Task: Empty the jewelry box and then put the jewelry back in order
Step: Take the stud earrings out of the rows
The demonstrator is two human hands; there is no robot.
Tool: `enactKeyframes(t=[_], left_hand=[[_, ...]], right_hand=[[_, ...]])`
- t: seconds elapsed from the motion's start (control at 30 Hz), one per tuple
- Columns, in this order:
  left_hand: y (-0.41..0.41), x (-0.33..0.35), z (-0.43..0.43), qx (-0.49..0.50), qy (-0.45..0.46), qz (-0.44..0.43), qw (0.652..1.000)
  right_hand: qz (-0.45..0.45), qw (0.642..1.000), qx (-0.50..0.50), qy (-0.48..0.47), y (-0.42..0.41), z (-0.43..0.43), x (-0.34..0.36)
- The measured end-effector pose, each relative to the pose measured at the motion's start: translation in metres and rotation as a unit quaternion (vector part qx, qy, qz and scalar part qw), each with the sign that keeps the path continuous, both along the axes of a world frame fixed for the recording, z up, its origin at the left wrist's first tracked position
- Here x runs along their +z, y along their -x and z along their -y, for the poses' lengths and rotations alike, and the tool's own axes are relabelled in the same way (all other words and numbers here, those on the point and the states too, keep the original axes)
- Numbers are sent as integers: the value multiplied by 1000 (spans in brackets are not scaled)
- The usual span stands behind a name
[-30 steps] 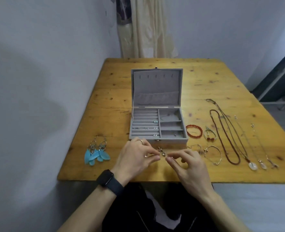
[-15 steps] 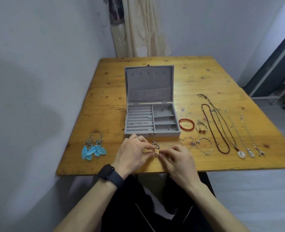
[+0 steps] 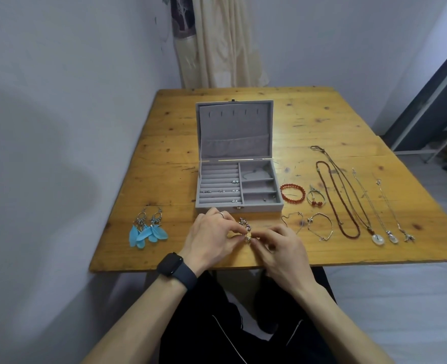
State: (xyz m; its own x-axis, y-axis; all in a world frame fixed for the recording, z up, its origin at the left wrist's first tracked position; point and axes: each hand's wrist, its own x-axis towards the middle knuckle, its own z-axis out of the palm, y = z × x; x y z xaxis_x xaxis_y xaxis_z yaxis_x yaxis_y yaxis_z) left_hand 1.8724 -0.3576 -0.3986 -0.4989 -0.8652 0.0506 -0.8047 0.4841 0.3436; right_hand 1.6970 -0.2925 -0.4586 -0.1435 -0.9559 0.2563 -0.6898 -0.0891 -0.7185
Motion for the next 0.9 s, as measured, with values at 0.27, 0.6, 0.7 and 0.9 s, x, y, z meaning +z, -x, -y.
enactKeyframes(t=[0.27, 0.6, 0.7, 0.9], left_hand=[[-2, 3, 1, -5, -8, 9, 1000], [-3, 4, 2, 3, -2, 4, 1000], [-4, 4, 4, 12, 17, 10, 1000], [3, -1, 2, 1, 32, 34, 999]], right_hand=[[0, 1000, -12, 6, -2, -1, 1], [19, 1000, -12, -18, 1, -4, 2], [18, 1000, -8, -21, 2, -4, 2], [-13, 1000, -15, 6, -2, -3, 2]])
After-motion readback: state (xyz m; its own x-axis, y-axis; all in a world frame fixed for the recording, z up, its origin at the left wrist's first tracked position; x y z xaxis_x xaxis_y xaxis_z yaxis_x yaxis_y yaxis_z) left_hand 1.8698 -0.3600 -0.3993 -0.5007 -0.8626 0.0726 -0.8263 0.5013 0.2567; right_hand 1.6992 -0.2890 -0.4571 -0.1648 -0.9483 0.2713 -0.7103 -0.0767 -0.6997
